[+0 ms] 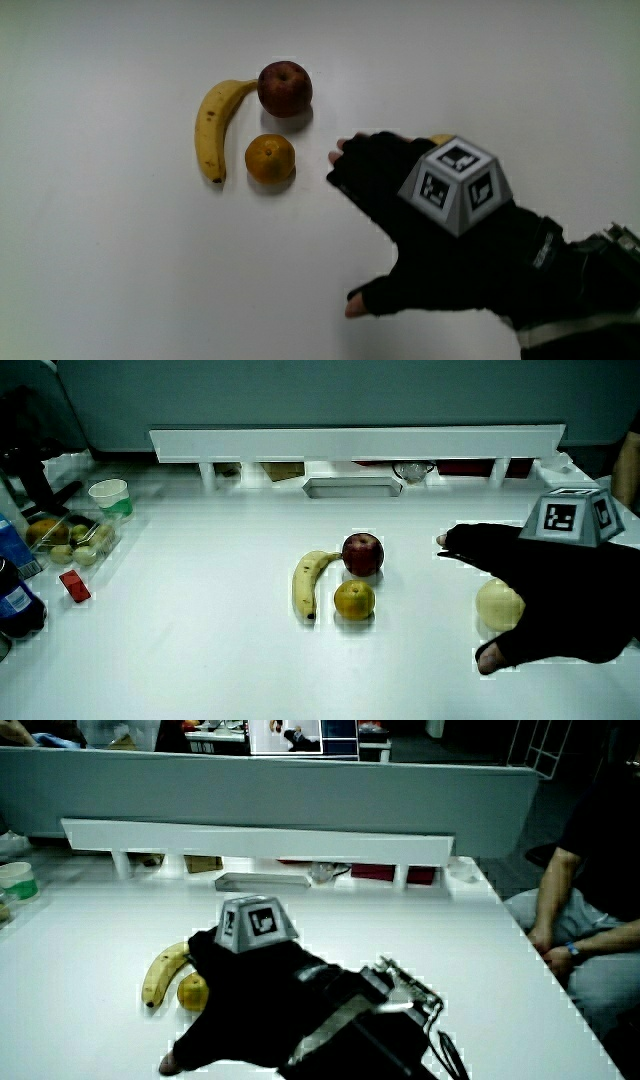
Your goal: Pick pear no leg
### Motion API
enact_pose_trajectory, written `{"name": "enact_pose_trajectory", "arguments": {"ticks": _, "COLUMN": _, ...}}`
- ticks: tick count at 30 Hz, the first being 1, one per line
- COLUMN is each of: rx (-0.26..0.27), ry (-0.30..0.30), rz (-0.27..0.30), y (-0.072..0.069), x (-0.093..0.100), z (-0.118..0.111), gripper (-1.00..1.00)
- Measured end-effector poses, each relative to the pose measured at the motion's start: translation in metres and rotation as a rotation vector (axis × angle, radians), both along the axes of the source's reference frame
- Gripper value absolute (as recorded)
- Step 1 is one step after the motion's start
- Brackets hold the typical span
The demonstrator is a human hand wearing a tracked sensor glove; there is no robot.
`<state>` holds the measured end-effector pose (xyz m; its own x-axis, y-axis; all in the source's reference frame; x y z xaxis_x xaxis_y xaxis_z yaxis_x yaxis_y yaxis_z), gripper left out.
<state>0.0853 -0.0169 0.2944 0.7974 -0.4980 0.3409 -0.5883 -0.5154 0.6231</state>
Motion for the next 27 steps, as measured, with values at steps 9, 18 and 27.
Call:
{"name": "enact_pose_trajectory", "arguments": {"ticks": 9, "rx": -0.033, "ry": 0.064, "rz": 0.145, "y": -0.042, "x": 0.032, "z": 0.04, "gripper": 0.0}}
{"name": "enact_pose_trajectory", "arguments": {"ticks": 18, "rx": -0.145, "ry": 0.095, "rz": 0.277, "y": -0.07, "x": 0.063, "z": 0.083, "gripper": 0.0}}
{"name": "enact_pose_trajectory", "arguments": {"ticks": 27, "rx": -0.223, "ry": 0.187, "rz": 0.366, "y": -0.08, "x": 0.09, "z": 0.131, "gripper": 0.0}}
